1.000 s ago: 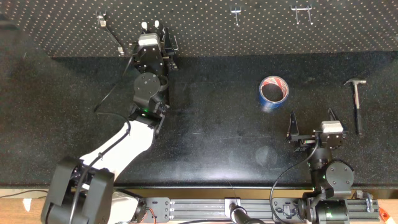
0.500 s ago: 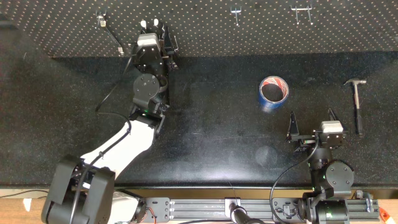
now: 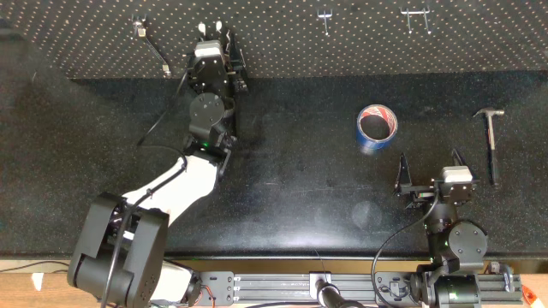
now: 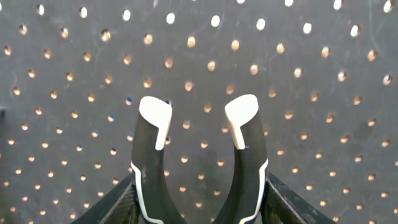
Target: Place Tools Onto Pegboard
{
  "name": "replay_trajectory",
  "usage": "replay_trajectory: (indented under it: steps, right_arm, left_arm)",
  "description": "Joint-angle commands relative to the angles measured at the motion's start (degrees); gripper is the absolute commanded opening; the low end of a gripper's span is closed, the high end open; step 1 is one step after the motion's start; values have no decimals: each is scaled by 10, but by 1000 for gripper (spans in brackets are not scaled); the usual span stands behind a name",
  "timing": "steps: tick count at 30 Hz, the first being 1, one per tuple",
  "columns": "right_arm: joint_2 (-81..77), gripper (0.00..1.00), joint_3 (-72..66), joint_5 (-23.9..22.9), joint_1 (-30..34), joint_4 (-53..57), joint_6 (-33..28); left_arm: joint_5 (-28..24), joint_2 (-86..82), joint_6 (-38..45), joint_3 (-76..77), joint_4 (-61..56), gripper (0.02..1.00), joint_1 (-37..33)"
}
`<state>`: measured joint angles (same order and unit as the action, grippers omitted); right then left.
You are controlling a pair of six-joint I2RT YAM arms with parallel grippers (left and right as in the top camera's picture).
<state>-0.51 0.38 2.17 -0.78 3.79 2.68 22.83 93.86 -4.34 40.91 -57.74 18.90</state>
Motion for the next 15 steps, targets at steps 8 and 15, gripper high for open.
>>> replay_trajectory:
  steps: [8,15]
  right_arm:
    - [3,985,-2,-2,-3,3,-6]
    - [3,985,-2,-3,-3,3,-6]
  left_arm:
    - [-10,18,2,38,-11,25,-2]
    - [-10,30,2,38,-12,27,-2]
